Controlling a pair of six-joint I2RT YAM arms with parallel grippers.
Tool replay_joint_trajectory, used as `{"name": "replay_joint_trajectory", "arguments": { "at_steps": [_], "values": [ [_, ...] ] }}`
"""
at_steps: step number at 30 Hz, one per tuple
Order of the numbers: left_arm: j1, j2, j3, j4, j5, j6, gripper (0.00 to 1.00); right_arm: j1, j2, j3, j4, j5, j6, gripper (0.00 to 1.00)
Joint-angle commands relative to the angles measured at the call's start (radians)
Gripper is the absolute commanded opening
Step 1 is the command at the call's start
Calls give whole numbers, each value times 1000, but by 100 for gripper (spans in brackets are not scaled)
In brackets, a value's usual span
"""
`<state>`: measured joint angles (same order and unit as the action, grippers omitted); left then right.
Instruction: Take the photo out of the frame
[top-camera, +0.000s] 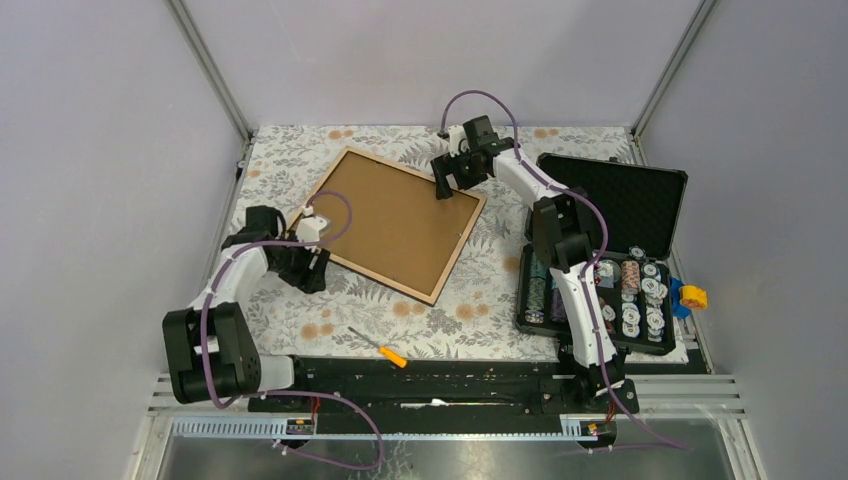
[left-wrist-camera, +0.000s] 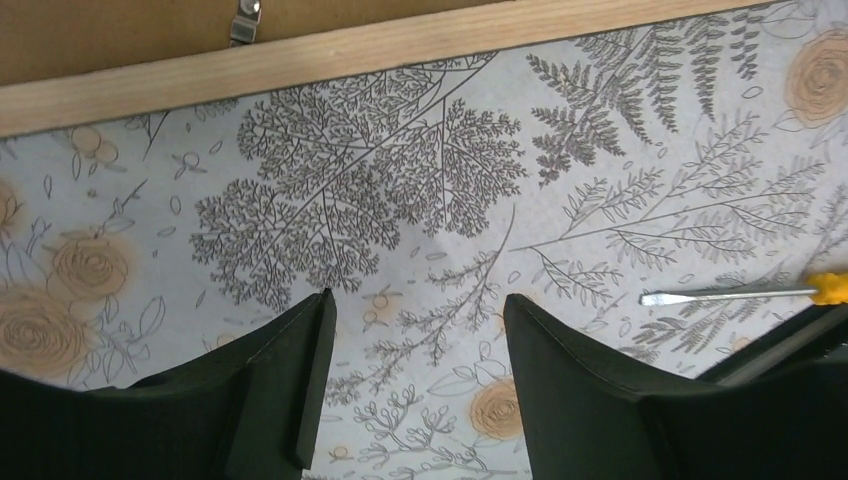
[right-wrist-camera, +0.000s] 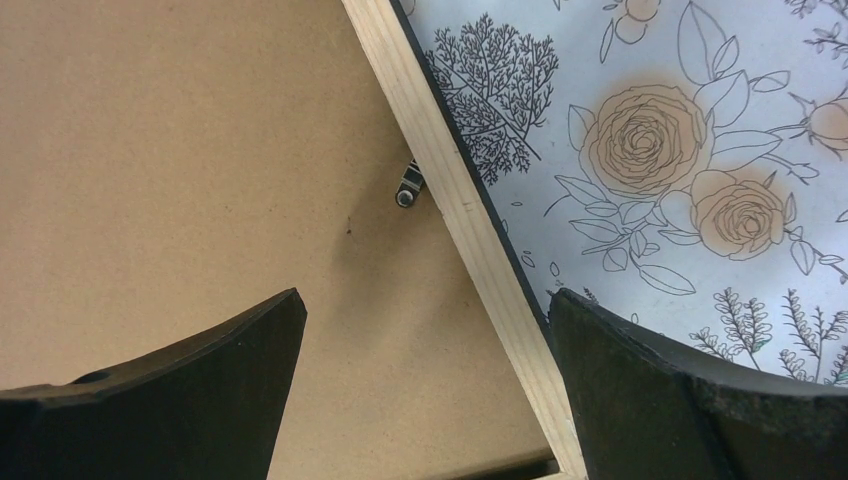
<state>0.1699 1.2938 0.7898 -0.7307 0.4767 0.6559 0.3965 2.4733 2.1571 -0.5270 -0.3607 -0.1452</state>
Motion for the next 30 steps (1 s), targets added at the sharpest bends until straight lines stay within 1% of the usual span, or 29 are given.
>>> {"name": "replay_joint_trajectory", "arguments": {
  "at_steps": [1,6,12,18,22,25,30],
  "values": [
    [-56,57,5,104,-51,-4,67,-6,4,22,-1,-20,-25,100],
    [-85,160,36,159,-66,-40,63,-11,19,-1,-19,-43,-26,100],
    [-83,245,79,256,-78,-99,60,-10,-53,-141,-20,-105,-9,100],
    [-84,337,146,337,-69,-154,56,-10,-166,-325,-8,-134,1,100],
    [-85,400,217,353,-46,-177,54,-10,-247,-460,15,-199,38,100],
    [-86,451,278,355,-23,-199,55,-9,-310,-585,69,-245,85,100],
    [-104,535,367,369,-2,-237,59,-3,-388,-749,141,-298,137,100]
  ]
}}
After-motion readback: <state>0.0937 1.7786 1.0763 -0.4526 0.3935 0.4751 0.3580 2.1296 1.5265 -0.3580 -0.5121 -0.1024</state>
